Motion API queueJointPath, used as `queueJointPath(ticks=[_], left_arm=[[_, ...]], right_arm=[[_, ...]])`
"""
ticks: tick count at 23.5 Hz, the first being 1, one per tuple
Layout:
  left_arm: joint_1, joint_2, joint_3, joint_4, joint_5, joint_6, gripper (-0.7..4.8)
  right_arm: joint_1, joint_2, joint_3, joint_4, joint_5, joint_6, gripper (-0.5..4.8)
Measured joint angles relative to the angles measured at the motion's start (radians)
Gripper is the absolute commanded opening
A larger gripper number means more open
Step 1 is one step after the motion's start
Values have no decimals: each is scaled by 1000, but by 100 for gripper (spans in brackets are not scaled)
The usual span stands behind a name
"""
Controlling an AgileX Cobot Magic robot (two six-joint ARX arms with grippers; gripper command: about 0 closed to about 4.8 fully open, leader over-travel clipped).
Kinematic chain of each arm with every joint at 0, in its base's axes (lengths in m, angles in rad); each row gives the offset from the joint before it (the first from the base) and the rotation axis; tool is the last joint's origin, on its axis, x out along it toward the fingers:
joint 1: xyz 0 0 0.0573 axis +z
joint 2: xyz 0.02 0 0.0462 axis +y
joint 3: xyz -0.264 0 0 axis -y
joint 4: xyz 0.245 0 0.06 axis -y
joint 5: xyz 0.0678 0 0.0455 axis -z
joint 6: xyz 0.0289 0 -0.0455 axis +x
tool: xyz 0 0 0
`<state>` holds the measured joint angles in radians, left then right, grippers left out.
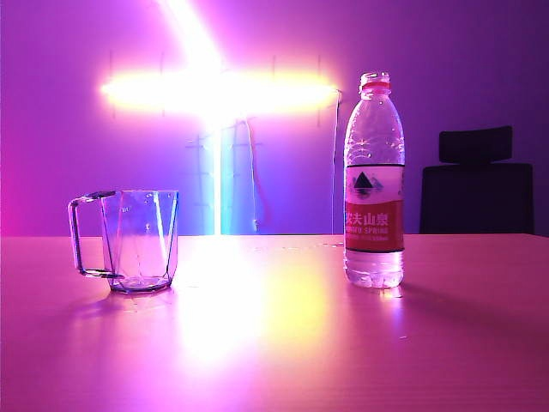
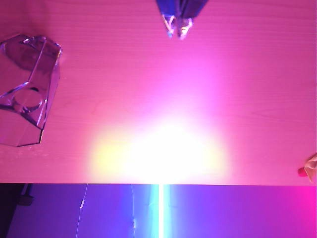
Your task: Pick up the mineral water bottle on the table and pour water into the mug until it's half full.
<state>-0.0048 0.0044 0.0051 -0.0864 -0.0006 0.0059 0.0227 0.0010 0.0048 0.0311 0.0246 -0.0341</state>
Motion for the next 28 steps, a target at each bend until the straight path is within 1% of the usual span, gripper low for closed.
queueJointPath(ticks=[7,9,11,12,13,16,17,18,19,20,21,22,23,24,26,27,28], left_arm=[[0,0,0,0,0,0,-2],[-14,0,0,0,-2,0,-2],[-86,0,0,0,-8,0,-2],[-150,0,0,0,-9,0,-2],[-187,0,0,0,-9,0,-2],[-314,0,0,0,-9,0,-2],[-345,0,0,0,-5,0,-2],[-432,0,0,0,-10,0,-2],[-476,0,0,0,-6,0,-2],[-533,0,0,0,-3,0,-2],[-554,0,0,0,0,0,-2],[-589,0,0,0,0,0,-2],[-600,0,0,0,1,0,-2],[-608,13,0,2,2,0,-2],[-604,40,0,0,0,0,-2],[-604,59,0,0,0,0,-2],[-604,62,0,-1,0,0,-2]], right_arm=[[0,0,0,0,0,3,-1],[0,0,0,10,-14,48,-1],[0,0,0,53,-55,171,0],[0,0,0,87,-79,250,0],[1,0,0,101,-92,292,0],[1,0,0,117,-137,361,3],[1,0,0,117,-151,368,20],[1,0,3,112,-193,375,28],[1,2,11,97,-211,376,53],[2,11,37,80,-230,379,90],[3,16,54,79,-237,378,177],[3,43,91,79,-245,375,246],[3,70,112,79,-246,369,383],[3,119,141,78,-260,347,479],[31,262,186,85,-293,288,479],[70,377,189,141,-304,262,479],[88,426,189,166,-307,252,479]])
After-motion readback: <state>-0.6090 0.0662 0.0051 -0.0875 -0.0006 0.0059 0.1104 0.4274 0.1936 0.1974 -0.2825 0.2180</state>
